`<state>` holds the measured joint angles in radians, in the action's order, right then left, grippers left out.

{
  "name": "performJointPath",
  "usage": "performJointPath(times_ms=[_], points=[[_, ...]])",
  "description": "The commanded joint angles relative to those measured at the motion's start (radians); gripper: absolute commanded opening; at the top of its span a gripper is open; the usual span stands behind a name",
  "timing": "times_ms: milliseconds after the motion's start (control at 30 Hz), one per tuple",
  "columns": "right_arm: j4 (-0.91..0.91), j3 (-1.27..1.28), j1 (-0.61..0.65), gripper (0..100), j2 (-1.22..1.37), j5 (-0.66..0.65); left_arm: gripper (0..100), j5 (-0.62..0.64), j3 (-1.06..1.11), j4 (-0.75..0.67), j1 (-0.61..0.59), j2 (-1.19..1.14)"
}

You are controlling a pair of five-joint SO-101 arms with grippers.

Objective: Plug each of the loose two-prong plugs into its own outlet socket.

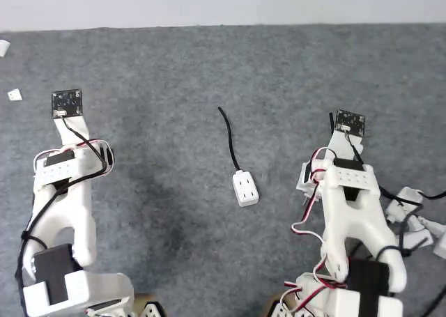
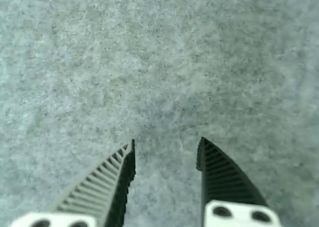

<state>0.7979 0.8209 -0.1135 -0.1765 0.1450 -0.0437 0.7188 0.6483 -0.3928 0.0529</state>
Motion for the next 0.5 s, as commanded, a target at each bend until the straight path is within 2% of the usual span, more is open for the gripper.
performJointPath(times_ms=[0,367,467], points=[[-0.004,-0.068,0.001,11.7,0.008,0.008,20,-0.006,-0.048,0.003,-0.009,0.012],[-0.027,-0.161,0.001,11.7,0.101,0.003,20,-0.006,-0.048,0.003,-0.009,0.012],[-0.027,-0.198,0.001,7.8,0.133,-0.052,20,-0.006,-0.048,0.003,-0.009,0.012]])
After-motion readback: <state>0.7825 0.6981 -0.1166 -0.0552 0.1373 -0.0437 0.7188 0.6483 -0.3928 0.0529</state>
